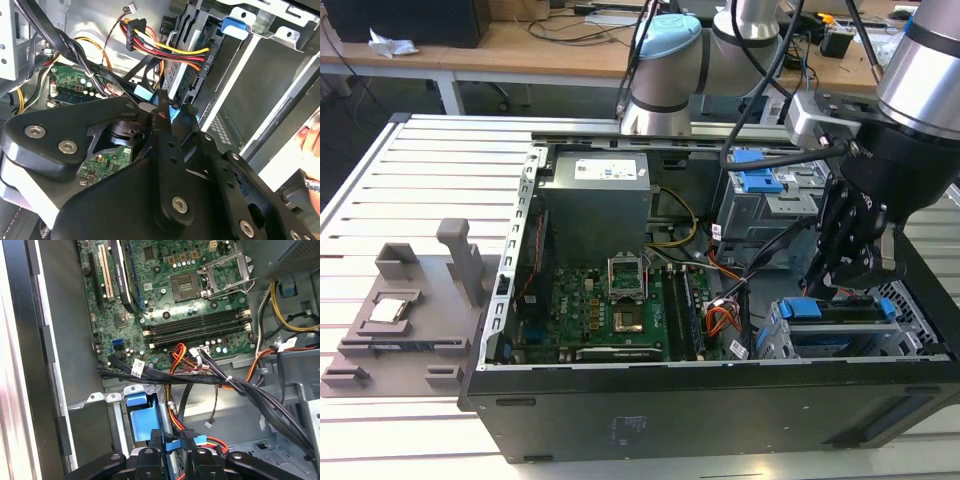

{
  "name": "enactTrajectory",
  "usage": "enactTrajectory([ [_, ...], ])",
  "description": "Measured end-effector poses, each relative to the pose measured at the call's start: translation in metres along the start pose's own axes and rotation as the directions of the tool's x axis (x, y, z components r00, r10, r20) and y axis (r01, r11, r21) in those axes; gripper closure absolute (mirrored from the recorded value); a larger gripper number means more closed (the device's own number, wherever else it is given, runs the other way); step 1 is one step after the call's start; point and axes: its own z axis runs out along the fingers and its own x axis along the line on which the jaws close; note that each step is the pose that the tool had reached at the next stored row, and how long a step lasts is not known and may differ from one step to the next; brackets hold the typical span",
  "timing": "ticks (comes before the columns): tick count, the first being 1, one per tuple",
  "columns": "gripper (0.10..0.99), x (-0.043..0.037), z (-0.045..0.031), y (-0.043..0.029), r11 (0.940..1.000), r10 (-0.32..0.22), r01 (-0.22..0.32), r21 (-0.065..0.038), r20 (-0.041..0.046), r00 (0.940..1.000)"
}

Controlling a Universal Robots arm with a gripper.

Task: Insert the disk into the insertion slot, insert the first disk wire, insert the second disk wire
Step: 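Insert the second disk wire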

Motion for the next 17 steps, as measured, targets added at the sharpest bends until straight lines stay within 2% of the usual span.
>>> enactTrajectory([
  [5, 0.8, 0.0, 0.0003, 0.0, 1.0, 0.0, 0.0, 0.0, -0.0001, 1.0],
  [6, 0.929, 0.0, 0.0003, 0.0, 1.0, 0.0, 0.0, 0.0, -0.0001, 1.0],
  [7, 0.941, 0.0, 0.0003, 0.0, 1.0, 0.0, 0.0, 0.0, -0.0002, 1.0],
  [12, 0.941, 0.0, 0.0003, 0.0, 1.0, 0.0, 0.0, 0.0, -0.0002, 1.0],
  [15, 0.941, 0.0006, -0.0069, 0.0003, 1.0, -0.002, 0.002, 0.0, -0.0002, 1.0],
  [16, 0.941, 0.0007, -0.0078, 0.0003, 1.0, -0.005, 0.005, 0.0, 0.0022, 1.0],
  [17, 0.941, 0.0008, -0.0086, 0.0004, 1.0, -0.01, 0.01, -0.001, 0.0087, 0.9999],
])
